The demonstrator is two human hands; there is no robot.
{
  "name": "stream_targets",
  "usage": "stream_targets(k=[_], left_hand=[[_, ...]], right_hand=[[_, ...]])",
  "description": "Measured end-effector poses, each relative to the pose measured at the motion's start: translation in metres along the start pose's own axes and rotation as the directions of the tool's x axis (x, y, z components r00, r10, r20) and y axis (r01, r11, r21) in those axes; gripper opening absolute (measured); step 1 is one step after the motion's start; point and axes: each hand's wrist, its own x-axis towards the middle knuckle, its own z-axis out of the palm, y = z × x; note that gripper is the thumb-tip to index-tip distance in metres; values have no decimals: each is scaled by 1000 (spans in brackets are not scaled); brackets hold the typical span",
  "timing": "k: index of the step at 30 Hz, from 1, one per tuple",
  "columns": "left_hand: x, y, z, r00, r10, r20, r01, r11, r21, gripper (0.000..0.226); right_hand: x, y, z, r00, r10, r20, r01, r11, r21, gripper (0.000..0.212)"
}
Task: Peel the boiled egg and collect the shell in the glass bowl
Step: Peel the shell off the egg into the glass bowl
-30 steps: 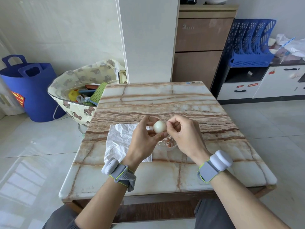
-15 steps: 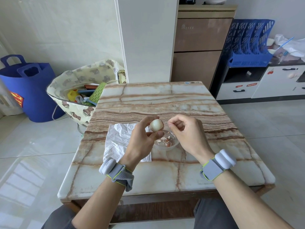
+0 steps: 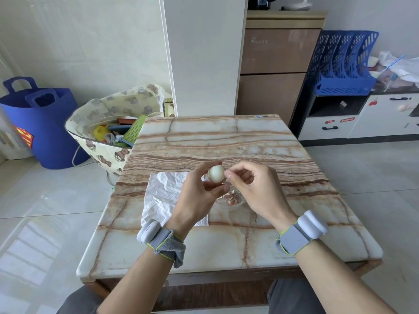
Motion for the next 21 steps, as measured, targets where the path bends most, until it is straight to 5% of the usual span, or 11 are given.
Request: stream_targets(k=[14,21], left_hand=[[1,-1,0,999,3,-43,-2,1000,19,49],[0,-2,2,999,-10,-41,12,999,35,51]], right_hand=[[-2,-3,2,999,-8,48,6,999,50,12],[-2,-2,2,998,-64,25,66,993,-93,19]])
